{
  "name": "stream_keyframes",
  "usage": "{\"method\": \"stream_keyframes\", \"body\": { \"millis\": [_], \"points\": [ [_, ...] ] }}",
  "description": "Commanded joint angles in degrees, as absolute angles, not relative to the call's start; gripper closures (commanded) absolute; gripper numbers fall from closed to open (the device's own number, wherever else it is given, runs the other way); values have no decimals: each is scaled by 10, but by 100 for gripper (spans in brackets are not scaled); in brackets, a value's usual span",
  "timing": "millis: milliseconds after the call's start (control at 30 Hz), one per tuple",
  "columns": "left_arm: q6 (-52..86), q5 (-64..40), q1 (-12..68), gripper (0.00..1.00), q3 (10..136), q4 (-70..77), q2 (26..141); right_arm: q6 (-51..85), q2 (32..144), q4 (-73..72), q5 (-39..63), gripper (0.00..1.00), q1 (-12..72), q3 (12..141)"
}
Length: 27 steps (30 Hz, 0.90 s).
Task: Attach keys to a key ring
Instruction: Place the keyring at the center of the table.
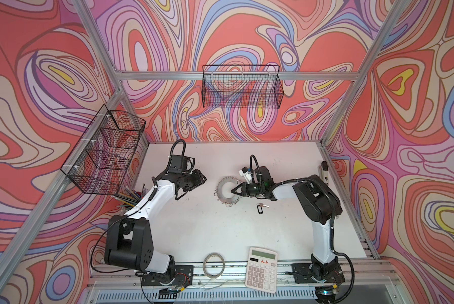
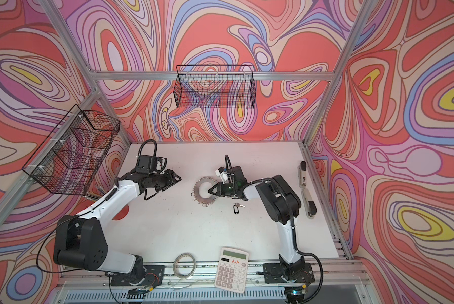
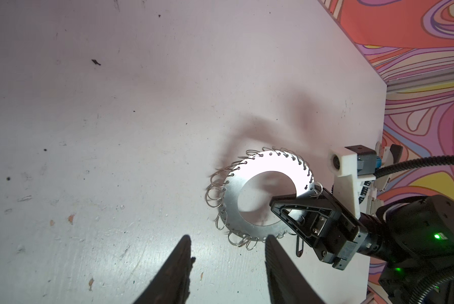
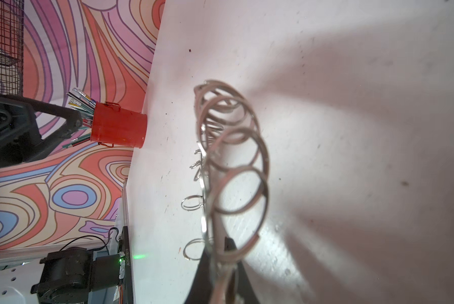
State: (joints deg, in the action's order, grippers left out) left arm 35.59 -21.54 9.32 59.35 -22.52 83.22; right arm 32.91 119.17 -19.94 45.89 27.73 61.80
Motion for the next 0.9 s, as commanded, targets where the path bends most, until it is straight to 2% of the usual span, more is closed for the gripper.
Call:
{"method": "stream_keyframes", "body": {
  "millis": [0,200,500,867],
  "points": [
    [349,-202,91,51,565,-205,813,309,1191,-187,472,100,282,636],
    [324,-234,84,51,554,-185,820,295,1175,-162,463,100,281,635],
    [295,-284,83,51,587,-179,855,267,1166,-86,374,99,282,666],
    [234,-230,83,50,620,-248,858,191,1122,14,214,52,282,687]
  ]
}}
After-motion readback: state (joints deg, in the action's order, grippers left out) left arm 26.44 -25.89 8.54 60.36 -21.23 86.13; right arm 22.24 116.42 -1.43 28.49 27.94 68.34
